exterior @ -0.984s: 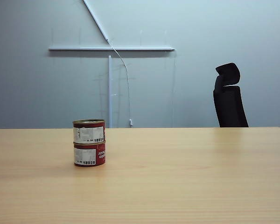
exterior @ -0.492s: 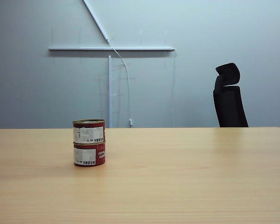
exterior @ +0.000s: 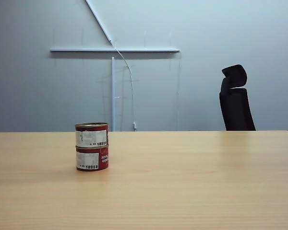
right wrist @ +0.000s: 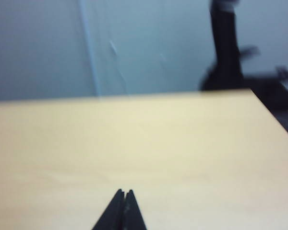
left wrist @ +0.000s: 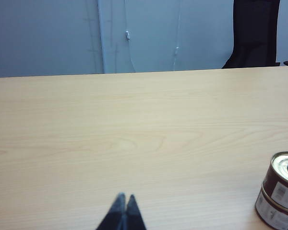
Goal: Stack a can of tomatoes on the right onto the can of tomatoes on the left.
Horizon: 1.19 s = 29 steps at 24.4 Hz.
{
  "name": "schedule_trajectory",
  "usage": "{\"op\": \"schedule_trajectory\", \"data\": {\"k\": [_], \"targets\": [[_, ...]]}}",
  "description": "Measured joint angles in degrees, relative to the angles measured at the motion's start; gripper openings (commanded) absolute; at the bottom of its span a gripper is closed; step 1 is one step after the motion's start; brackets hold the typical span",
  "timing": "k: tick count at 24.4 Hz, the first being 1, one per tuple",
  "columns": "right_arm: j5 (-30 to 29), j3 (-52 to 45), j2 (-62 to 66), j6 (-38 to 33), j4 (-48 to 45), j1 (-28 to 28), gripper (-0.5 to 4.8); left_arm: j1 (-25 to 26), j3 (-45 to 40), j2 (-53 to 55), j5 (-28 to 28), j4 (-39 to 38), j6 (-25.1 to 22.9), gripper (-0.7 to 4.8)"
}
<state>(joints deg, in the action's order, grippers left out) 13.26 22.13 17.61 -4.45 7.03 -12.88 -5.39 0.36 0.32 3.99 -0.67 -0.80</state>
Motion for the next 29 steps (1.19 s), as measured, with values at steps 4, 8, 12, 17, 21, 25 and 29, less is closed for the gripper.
{"op": "schedule_trajectory", "data": {"k": [4, 8, 12, 17, 21, 25, 29], "targets": [[-3.85, -8.0, -3.58, 0.0, -4.31, 3.08, -0.01, 0.0, 0.0, 0.0, -0.11, 0.0, -0.02, -0.02], [-7.48, -14.01, -8.28, -0.02, -5.73, 5.53, -0.01, 0.0, 0.0, 0.0, -0.11, -0.02, 0.0, -0.02], [-10.47, -16.22, -11.93, 0.0, -6.08, 9.55, -0.01, 0.0, 0.0, 0.0, -0.13, -0.07, 0.0, -0.02], [-12.22, -20.9, -17.42, -0.09, -7.63, 11.69, -0.01, 0.0, 0.02, -0.04, -0.11, -0.15, 0.0, -0.02], [-13.38, -21.84, -17.55, -0.22, -7.32, 11.5, -0.01, 0.0, 0.0, -0.04, -0.15, -0.39, 0.0, -0.02], [-13.33, -21.84, -17.55, -0.09, -6.88, 11.52, -0.01, 0.0, 0.0, -0.04, -0.13, -0.44, 0.0, -0.02], [-13.33, -21.84, -17.55, -0.02, -6.88, 11.52, -0.01, 0.0, 0.0, -0.04, -0.15, -0.46, 0.0, -0.02]]}}
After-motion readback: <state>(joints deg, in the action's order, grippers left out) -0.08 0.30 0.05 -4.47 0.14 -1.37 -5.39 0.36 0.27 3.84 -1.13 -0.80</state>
